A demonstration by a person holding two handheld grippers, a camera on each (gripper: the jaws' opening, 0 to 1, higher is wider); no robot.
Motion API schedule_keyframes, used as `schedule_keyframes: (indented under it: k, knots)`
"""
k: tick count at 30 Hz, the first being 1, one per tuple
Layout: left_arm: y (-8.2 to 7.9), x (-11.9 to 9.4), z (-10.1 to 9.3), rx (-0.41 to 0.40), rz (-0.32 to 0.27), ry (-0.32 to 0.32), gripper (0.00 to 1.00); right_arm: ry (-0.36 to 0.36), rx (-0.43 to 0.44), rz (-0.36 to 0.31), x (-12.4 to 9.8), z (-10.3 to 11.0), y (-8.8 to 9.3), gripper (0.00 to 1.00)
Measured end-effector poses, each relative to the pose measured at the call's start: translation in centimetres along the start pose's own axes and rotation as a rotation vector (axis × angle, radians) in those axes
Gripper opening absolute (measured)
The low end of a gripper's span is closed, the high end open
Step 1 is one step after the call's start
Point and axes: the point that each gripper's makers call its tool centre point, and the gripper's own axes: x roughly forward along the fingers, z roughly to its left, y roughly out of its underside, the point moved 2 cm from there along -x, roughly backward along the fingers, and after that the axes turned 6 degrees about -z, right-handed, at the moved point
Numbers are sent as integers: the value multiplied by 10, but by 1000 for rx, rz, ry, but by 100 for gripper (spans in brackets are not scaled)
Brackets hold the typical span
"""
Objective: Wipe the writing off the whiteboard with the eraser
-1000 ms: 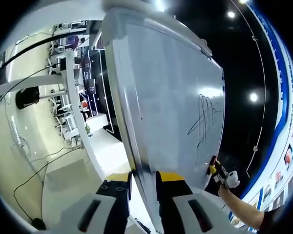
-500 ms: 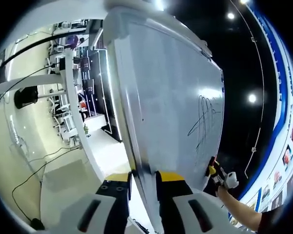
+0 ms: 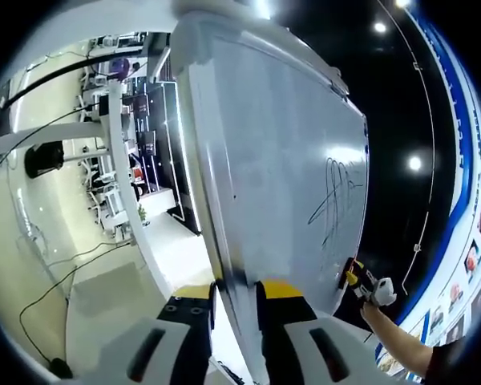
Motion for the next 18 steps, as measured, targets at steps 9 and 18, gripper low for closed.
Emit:
schedule_keyframes:
  k: [9,18]
  knots:
    - [1,0,0,3,0,1,23,18,-5,32,-5,-46,4,34]
    - [2,0,-2,4,3,-5,23,63,65,11,-6,-41,6,34]
